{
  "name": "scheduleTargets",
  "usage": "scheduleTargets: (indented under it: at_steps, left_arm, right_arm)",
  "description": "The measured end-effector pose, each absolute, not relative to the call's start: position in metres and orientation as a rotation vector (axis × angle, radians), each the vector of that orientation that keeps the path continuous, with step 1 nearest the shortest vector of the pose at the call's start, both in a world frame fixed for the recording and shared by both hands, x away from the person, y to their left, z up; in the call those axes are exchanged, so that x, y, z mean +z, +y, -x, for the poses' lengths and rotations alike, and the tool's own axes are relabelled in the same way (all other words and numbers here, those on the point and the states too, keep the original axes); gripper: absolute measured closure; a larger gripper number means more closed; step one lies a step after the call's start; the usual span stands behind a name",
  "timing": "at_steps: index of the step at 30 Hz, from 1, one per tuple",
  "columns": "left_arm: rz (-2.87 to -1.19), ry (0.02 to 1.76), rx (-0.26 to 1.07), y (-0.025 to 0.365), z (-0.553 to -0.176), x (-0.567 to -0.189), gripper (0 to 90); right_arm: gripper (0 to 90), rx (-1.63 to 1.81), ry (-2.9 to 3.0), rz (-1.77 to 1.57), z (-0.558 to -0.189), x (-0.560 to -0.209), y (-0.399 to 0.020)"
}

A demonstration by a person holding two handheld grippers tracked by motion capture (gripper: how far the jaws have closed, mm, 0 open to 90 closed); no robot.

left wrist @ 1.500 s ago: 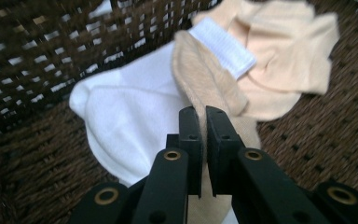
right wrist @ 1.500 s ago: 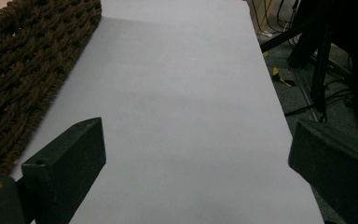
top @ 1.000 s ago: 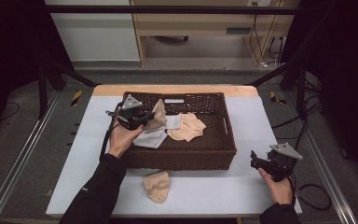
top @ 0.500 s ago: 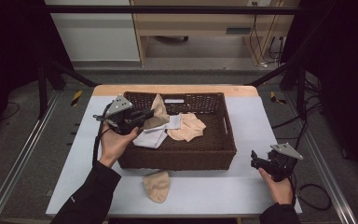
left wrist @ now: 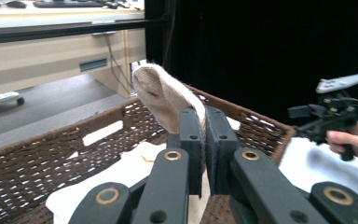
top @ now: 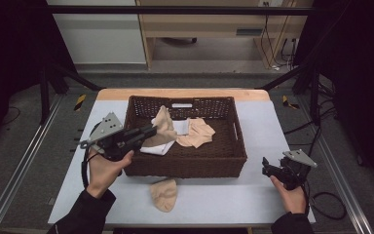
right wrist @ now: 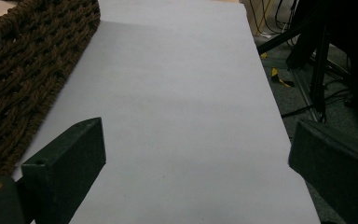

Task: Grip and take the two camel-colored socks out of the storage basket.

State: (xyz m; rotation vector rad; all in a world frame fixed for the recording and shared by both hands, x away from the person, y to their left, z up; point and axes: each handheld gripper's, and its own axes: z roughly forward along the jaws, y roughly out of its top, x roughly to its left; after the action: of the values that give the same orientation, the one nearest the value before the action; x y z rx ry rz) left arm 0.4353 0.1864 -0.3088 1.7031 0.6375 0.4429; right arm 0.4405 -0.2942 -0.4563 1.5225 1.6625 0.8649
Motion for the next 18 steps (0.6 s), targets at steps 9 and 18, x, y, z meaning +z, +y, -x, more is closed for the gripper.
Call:
scheduleTargets:
  at_steps: [9,18]
  left_arm:
    - [-1.752,0.567,0.409,0.185,-0.394,-0.325,86.1]
    - [-1.825,0.552,0.340,0.180,-0.372,-0.356,86.1]
  right_arm:
    - [4.2,0.869,1.660,-1.522,-0.439,-0.456,-0.294]
    - [4.2,0.869,1.662,-1.520,-0.438,-0.455,-0.294]
